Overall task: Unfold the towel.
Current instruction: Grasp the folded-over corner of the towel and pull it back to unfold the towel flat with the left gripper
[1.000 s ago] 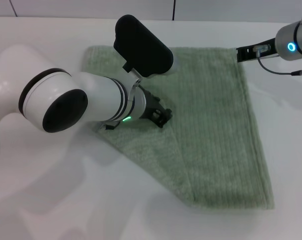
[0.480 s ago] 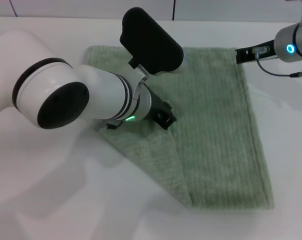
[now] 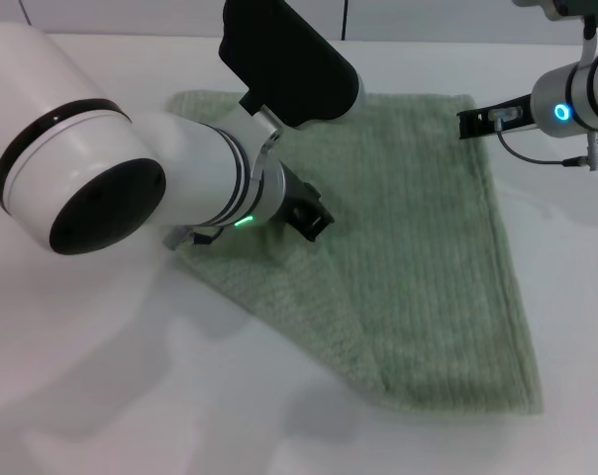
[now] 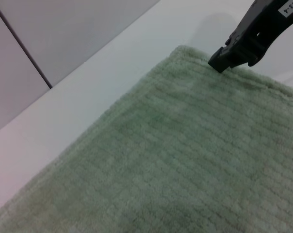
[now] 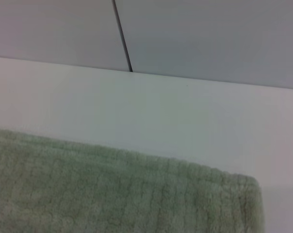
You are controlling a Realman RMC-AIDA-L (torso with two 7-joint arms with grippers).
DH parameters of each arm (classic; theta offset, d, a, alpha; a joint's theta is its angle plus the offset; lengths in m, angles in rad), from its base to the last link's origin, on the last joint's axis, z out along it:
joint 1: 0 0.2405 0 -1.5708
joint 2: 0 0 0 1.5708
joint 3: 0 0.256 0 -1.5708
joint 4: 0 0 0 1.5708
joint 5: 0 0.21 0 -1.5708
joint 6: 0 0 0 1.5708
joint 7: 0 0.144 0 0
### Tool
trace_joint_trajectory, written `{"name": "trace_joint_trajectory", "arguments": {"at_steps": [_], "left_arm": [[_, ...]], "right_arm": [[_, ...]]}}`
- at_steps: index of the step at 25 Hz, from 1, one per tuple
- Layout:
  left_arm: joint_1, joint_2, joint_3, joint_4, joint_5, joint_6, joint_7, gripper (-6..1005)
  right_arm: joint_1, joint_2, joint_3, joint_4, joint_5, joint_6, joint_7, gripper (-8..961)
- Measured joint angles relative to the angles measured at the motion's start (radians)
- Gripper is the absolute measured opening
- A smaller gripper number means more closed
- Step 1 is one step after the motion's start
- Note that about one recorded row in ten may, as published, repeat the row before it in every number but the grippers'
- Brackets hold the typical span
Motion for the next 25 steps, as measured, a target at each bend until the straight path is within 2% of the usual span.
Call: {"name": "trace_joint_trajectory", "arguments": {"at_steps": [10,13,25], "left_arm": [[0.001,0.000,-0.009,-0.034,0.002,-0.052,-0.002,13],[0.020,0.000,-0.017,-0.084,0.003,-0.083,-0.013,13],[0.043,0.001,-0.028,-0.122,0.004,-0.137,-0.015,12]], "right_arm": [[0.002,0.001,-0.002,-0.014,0.002,-0.003,0.000,-1],[0.003,0.001,-0.002,-0.018,0.002,-0.005,0.000,-1],[0.007,0.001,-0.002,-0.036,0.002,-0.009,0.000,-2]]}}
